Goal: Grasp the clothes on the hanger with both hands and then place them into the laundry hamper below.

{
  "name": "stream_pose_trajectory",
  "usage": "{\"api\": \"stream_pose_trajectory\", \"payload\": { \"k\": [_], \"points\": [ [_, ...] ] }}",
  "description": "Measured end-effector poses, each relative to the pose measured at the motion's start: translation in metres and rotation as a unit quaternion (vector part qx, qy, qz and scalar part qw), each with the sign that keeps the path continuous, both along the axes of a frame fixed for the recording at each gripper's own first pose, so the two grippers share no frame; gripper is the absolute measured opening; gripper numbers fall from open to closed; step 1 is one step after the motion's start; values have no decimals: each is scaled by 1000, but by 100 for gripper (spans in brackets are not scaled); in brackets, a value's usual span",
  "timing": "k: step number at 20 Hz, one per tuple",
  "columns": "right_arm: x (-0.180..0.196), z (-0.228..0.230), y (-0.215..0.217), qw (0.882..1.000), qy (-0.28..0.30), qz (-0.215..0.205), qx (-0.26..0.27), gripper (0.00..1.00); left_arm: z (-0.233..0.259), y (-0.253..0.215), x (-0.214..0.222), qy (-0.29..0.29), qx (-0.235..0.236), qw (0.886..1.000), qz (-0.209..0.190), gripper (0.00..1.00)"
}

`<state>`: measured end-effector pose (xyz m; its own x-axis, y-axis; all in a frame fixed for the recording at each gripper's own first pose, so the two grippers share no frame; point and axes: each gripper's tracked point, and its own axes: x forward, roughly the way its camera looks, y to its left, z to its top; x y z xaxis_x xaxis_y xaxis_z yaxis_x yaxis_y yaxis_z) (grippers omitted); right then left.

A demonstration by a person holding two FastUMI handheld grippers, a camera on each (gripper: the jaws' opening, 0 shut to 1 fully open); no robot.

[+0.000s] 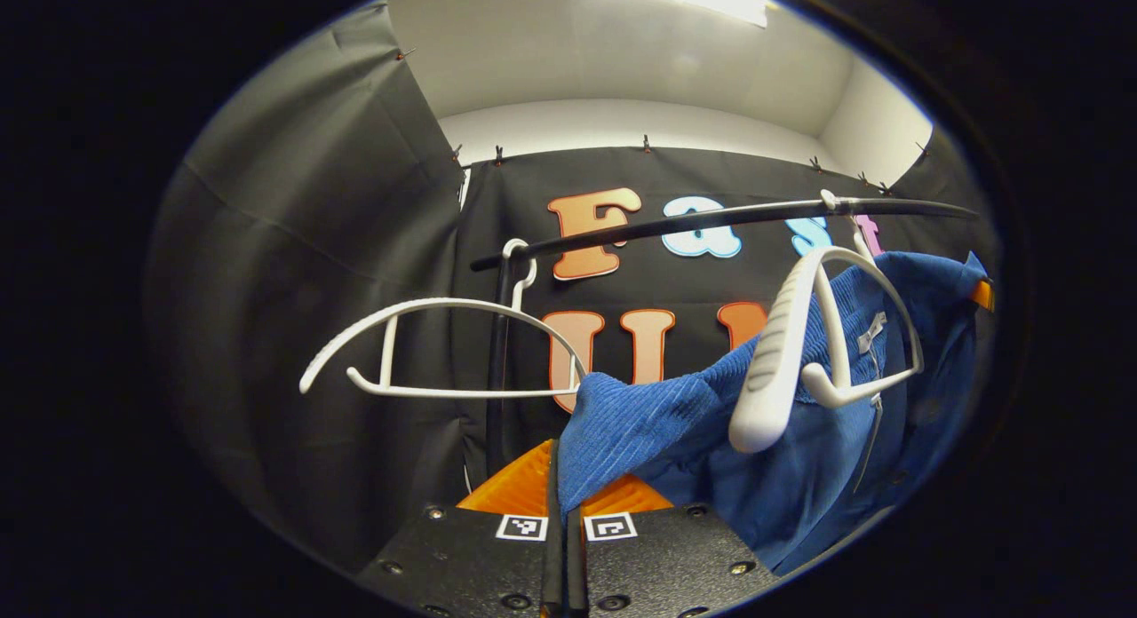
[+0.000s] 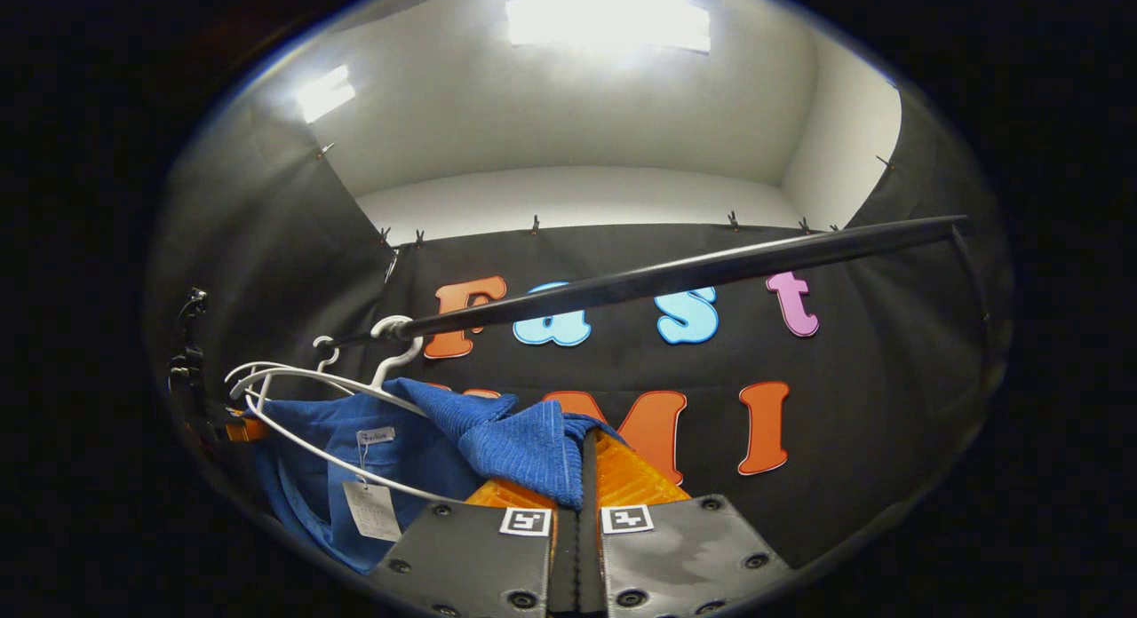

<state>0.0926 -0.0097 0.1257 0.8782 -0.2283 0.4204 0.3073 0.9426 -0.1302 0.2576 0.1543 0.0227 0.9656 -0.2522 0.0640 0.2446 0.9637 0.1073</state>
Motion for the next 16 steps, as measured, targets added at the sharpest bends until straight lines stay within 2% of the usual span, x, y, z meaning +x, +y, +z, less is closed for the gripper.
{"api": "stream_pose_trajectory", "payload": {
  "k": [2, 7, 13, 16],
  "points": [
    [-1, 4, -17, 999, -9, -34, -12, 7, 3, -12, -5, -13, 5, 1000, -2, 2],
    [5, 1, -59, 995, -5, -95, -1, 7, 9, -47, -24, -40, 22, 999, -22, 2],
    [10, -34, -122, 986, 29, -155, 60, 7, -28, -82, -46, -3, -14, 999, -44, 2],
    [-2, -51, -138, 982, 41, -173, 63, 7, -49, -95, -53, 22, -17, 998, -53, 0]
  ]
}}
